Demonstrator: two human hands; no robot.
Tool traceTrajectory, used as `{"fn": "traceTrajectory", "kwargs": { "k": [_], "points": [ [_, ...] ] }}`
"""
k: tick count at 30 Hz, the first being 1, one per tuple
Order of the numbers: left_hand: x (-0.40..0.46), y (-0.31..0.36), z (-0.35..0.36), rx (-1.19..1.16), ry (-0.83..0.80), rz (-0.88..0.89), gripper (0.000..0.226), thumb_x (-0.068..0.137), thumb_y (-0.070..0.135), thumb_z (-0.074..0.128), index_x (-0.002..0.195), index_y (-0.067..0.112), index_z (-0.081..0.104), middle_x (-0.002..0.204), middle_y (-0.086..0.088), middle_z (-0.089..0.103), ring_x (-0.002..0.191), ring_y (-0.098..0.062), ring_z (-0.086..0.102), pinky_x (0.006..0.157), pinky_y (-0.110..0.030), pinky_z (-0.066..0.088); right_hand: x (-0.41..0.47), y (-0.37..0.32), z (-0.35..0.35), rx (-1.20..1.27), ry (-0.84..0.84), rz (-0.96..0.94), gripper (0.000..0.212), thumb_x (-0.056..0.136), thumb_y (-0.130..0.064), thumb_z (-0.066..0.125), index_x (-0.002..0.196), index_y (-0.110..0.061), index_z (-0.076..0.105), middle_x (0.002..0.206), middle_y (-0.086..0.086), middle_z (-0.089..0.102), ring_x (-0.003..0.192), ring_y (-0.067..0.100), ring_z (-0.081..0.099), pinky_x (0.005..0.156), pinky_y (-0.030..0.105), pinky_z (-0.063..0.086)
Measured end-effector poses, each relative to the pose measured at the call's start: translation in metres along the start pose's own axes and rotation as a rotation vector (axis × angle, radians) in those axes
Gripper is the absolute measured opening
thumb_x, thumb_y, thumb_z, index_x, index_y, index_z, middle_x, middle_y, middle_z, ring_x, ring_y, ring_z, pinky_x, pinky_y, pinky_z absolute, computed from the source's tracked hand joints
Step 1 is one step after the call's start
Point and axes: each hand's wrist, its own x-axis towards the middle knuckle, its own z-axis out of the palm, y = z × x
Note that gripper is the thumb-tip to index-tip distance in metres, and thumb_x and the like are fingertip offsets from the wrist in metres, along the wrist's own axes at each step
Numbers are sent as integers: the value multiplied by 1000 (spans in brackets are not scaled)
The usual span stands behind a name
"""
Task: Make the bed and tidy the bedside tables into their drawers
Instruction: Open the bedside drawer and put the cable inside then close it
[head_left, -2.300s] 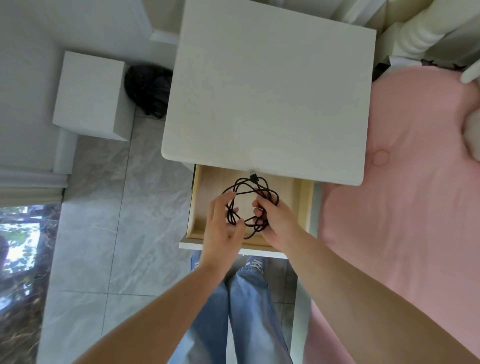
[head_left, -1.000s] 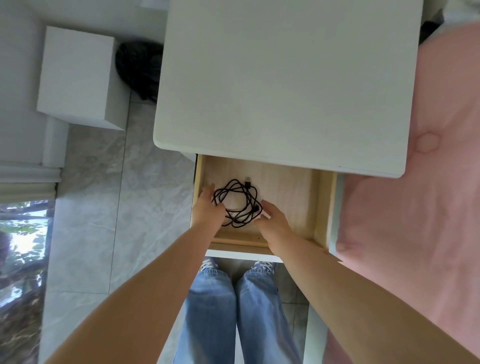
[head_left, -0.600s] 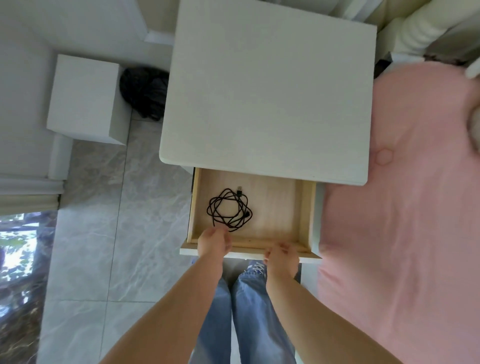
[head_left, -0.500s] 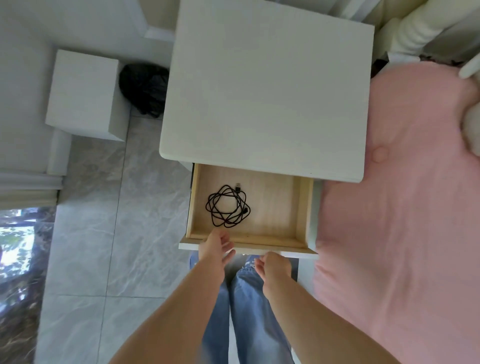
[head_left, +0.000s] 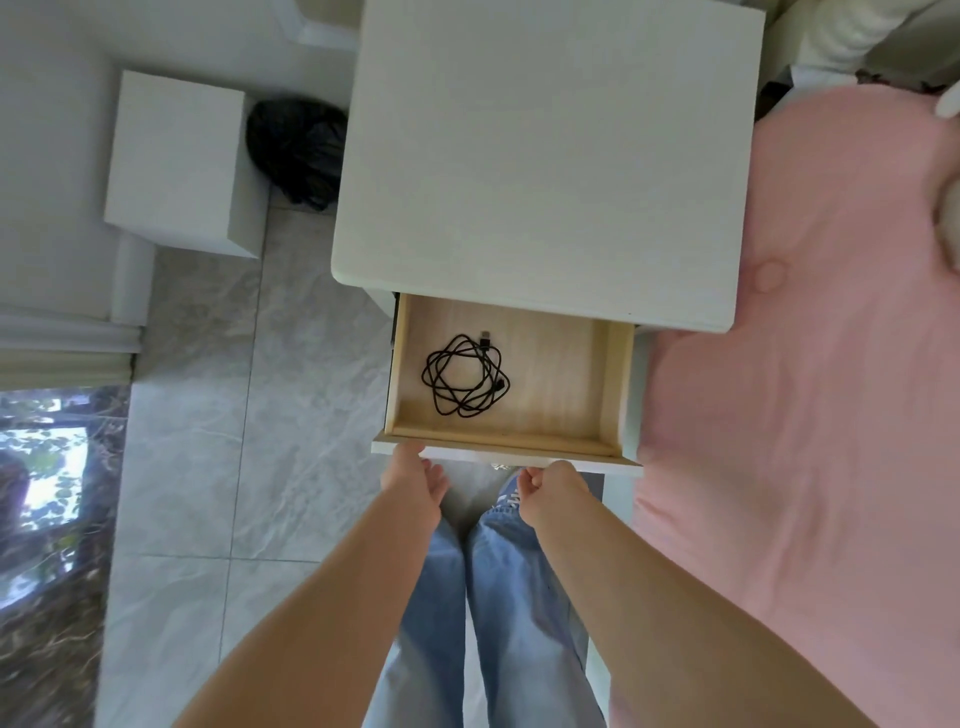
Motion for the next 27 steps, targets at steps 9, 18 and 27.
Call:
{"fn": "traceTrajectory", "kwargs": {
  "k": [9, 18, 27],
  "points": [
    [-11, 37, 30, -122, -167, 54, 41, 93, 20, 53, 130, 5, 48, 126, -11, 51, 117, -27, 55, 101, -39, 46, -10, -27, 24, -29, -63, -14, 36, 93, 8, 24, 84, -5, 56, 136, 7, 58, 137, 13, 42, 95, 18, 40],
    [-21, 67, 54, -241, -446, 138, 66, 97, 31, 48, 154, 14, 20, 151, -11, 39, 135, -33, 43, 113, -47, 34, -6, -50, 60, -181, -282, -161, 17, 97, -19, 49, 81, -20, 48, 154, 19, 32, 66, 12, 45, 114, 40, 32],
    [-30, 94, 94, 32, -460, 313, 69, 80, 40, 75, 139, 26, 43, 144, 1, 46, 131, -21, 46, 110, -41, 39, -31, -89, 85, -178, -474, -208, 28, 77, -25, 78, 97, -28, 59, 139, -2, 54, 143, 19, 31, 116, 34, 24]
  ]
}}
